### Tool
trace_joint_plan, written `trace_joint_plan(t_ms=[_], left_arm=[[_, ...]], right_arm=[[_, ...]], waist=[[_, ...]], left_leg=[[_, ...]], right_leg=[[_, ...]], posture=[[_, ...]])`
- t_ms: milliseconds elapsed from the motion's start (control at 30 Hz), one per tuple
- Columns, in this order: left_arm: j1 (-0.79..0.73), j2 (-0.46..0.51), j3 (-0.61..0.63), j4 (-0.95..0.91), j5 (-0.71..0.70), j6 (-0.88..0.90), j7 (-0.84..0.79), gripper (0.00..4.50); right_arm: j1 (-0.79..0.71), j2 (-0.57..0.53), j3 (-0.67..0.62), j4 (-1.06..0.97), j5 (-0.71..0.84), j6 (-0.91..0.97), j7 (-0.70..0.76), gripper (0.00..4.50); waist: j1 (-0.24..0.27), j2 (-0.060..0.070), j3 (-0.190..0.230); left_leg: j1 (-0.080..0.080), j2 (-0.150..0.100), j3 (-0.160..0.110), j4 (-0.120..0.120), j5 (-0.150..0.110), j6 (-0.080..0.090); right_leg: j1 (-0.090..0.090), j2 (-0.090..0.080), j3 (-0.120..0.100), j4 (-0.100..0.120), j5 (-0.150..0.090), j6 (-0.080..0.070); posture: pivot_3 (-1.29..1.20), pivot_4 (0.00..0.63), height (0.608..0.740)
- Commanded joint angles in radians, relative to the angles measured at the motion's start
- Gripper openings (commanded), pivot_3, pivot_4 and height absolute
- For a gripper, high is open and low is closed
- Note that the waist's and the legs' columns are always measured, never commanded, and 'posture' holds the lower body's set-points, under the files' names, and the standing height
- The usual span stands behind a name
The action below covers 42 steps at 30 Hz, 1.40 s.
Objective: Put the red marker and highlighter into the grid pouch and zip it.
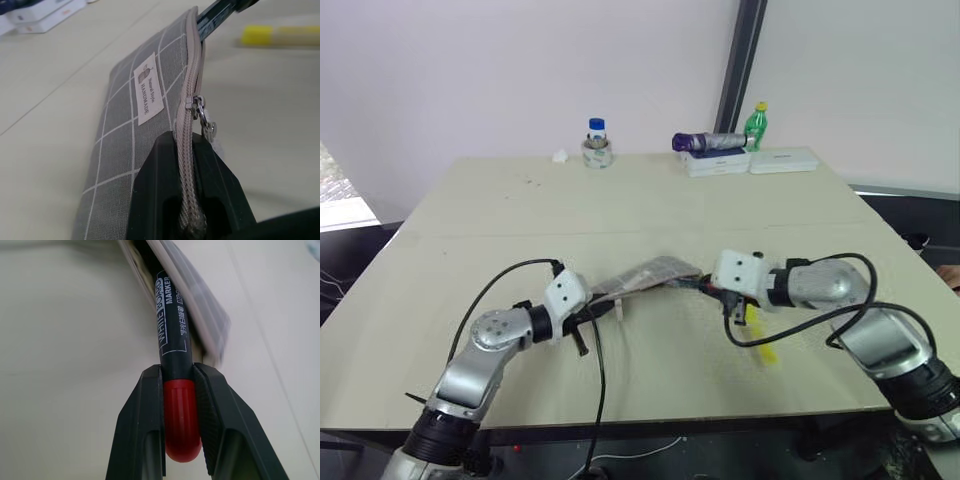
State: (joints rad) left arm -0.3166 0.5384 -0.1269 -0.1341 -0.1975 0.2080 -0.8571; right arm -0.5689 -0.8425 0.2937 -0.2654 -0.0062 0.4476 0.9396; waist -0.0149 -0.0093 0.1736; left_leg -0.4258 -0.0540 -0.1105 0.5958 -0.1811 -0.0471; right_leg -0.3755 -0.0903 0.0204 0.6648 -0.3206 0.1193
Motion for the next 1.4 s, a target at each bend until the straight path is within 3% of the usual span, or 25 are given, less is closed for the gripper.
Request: trace_joint_plan(t_ms=[33,333,533,767,1000,1233,1400], left_arm=[[0.023,0.04,-0.022,-0.071,-0.011,-0.026,-0.072,0.0],[0.037,0.059,-0.02,-0.089,-0.03,-0.031,-0.125,0.0],[0.045,0.049,-0.003,-0.097,-0.045,-0.009,-0.113,0.0],[0.026,-0.001,0.028,-0.076,-0.08,0.041,-0.044,0.0],[-0.044,-0.084,0.029,0.015,-0.048,0.028,0.054,0.0],[-0.081,-0.146,-0.008,0.067,-0.014,-0.01,0.084,0.0],[-0.099,-0.179,-0.022,0.085,-0.013,-0.014,0.085,0.0]], right_arm=[[-0.038,0.01,0.023,-0.04,-0.027,-0.068,0.037,0.33],[-0.074,0.069,0.06,-0.039,-0.043,-0.105,0.094,0.33],[-0.065,0.059,-0.003,-0.056,-0.032,-0.064,0.084,3.28],[0.005,0.013,-0.19,-0.144,0.099,0.14,0.087,3.28],[0.239,-0.052,-0.366,-0.177,0.147,0.44,-0.01,3.28],[0.386,0.01,-0.459,-0.213,0.216,0.703,-0.137,3.28],[0.393,0.05,-0.486,-0.253,0.289,0.856,-0.184,3.28]], waist=[[0.0,0.0,0.0],[0.002,0.0,0.0],[0.001,0.0,0.0],[0.005,0.0,0.0],[0.013,0.0,0.0],[0.005,0.0,0.0],[0.006,-0.001,0.0]], left_leg=[[0.0,0.0,0.0,0.0,0.0,0.0],[0.0,0.0,0.0,0.0,0.0,0.0],[0.0,0.0,0.0,0.0,0.0,0.0],[0.0,0.0,-0.001,0.0,0.0,0.0],[0.0,-0.001,-0.002,0.001,0.0,0.0],[0.0,-0.001,-0.001,0.001,0.0,0.0],[0.0,-0.001,-0.001,0.002,0.0,0.0]], right_leg=[[0.0,0.0,0.0,0.0,0.0,0.0],[0.0,-0.001,0.0,0.0,0.0,0.0],[0.0,-0.001,0.0,0.0,0.0,0.0],[0.001,-0.001,-0.001,0.0,0.0,0.0],[0.002,-0.002,-0.003,0.0,0.0,0.0],[0.002,-0.002,-0.002,0.0,0.0,0.0],[0.003,-0.002,-0.003,0.0,0.0,0.0]], posture=[[0.0,0.15,0.74],[0.0,0.15,0.74],[0.0,0.15,0.74],[0.0,0.15,0.74],[0.0,0.15,0.74],[0.0,0.15,0.74],[0.0,0.15,0.74]])
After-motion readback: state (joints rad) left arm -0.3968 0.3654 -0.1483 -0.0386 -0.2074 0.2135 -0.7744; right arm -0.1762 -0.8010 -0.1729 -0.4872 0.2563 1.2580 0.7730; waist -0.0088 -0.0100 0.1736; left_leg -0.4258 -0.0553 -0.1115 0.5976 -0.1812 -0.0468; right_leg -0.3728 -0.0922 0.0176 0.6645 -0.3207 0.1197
